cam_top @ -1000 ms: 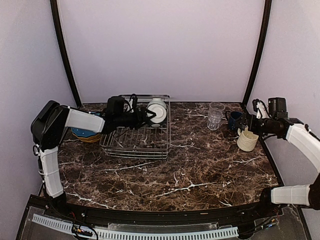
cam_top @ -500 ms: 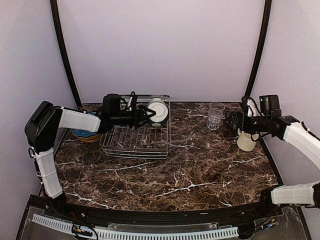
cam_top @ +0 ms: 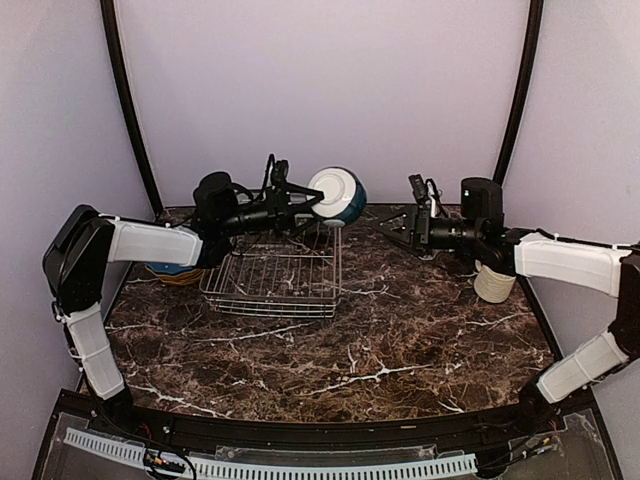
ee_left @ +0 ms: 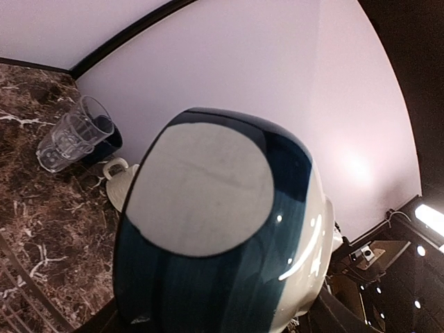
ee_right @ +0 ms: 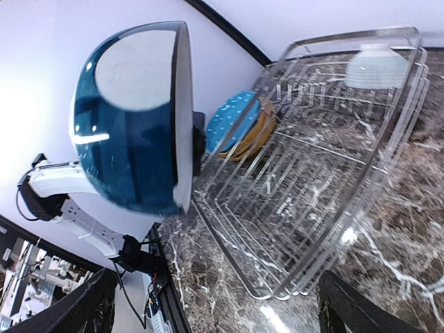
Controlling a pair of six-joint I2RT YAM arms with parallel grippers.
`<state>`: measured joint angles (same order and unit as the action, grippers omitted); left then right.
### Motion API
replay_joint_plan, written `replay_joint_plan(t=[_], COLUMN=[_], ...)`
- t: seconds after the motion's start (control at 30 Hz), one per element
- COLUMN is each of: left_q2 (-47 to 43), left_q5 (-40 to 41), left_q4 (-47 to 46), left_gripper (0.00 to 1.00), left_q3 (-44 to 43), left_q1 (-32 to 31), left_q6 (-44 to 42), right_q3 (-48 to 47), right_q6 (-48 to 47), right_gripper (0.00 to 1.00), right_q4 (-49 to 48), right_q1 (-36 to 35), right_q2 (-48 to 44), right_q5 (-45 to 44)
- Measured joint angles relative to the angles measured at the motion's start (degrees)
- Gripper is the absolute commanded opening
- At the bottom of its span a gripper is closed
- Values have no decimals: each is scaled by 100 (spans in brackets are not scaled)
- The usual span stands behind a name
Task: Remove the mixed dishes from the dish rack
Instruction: Pass from the left arm to the right
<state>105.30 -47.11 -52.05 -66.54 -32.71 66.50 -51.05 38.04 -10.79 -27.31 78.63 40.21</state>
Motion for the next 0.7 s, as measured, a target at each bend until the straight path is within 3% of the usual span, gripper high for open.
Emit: replay_joint_plan(t=[0.23,0.47,0.7], left_q2=[195,295,369], left_q5=[-192,-208,-240], left_q4=[-907,-1329,-1930], left_gripper=[23,21,20], left_q3=[-94,-164,-304], left_q1=[-286,-321,-372], left_q6=[824,1309,1875], right_q3=[-249,-481,-595], right_q6=[1040,1858,2929], right_gripper=[95,76,50], right_q4=[-1954,-3729,-5320], right_q1=[-245,-511,-708], right_q2=[573,839,1403], right_q5=[590,892,988])
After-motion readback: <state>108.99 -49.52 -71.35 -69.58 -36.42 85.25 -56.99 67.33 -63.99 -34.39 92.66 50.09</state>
